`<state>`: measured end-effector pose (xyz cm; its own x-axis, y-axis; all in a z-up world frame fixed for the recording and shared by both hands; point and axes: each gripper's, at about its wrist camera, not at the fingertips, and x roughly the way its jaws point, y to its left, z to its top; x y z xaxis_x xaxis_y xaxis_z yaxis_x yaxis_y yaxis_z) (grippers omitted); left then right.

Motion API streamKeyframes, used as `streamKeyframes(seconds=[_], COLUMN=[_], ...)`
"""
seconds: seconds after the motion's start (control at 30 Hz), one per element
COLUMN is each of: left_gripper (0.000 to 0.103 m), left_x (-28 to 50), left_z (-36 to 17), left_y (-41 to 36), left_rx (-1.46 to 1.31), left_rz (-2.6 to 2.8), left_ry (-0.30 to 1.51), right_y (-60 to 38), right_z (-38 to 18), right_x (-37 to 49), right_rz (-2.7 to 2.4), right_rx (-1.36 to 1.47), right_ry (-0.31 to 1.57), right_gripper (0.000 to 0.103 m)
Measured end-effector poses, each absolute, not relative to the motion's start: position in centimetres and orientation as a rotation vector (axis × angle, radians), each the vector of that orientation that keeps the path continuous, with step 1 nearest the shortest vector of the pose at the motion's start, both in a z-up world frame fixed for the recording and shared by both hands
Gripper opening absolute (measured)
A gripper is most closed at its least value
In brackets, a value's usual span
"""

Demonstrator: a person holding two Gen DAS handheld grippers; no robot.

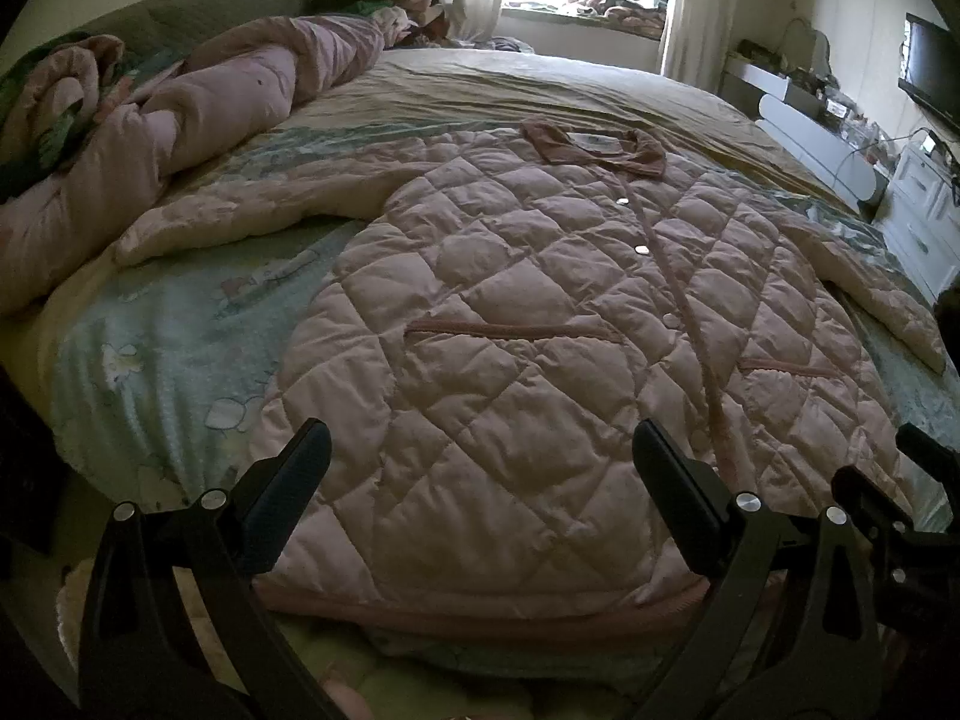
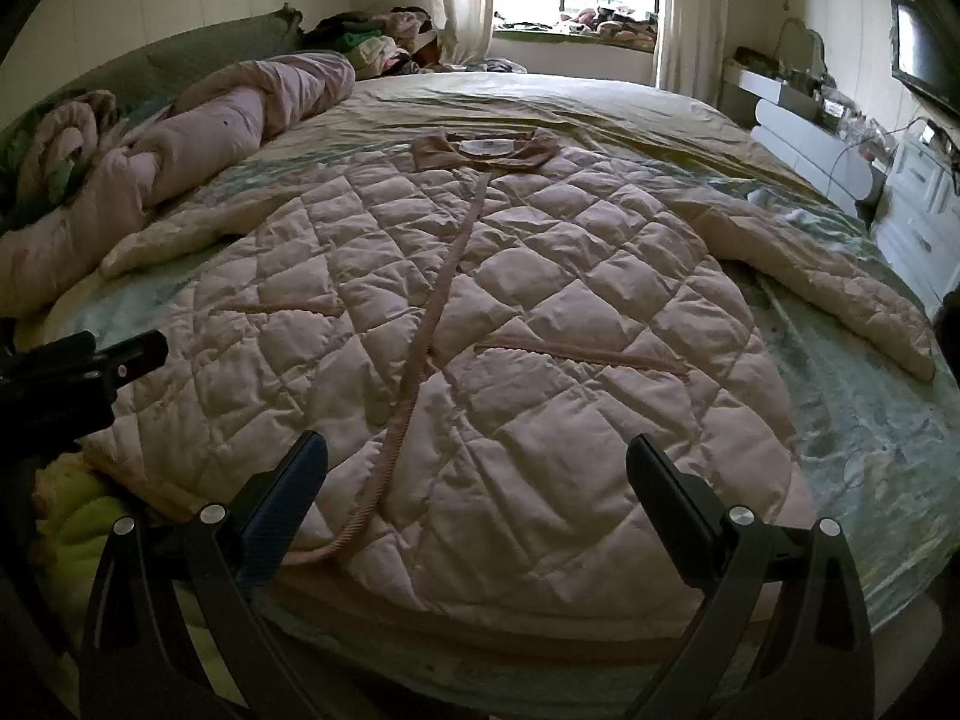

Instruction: Fold large clothes

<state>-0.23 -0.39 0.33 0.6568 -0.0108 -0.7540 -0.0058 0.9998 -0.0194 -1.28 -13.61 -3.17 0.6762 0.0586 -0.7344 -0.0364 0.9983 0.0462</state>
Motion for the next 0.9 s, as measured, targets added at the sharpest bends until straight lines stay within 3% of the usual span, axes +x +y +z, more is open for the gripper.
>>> streamKeyframes(seconds=[0.9], left_gripper=[0.094], left_x=[-0.07], left_z=[-0.08], left_y=[-0.87], left_rx=[-0.021], left_rz=[-0.008], left_ry=[0.858], right_y=[-13.31], right_z=[-3.28], right_x=[-1.38], right_rz=[0.043], right_rx=[0.025], right_ry=[0.82], right_gripper=[0.099])
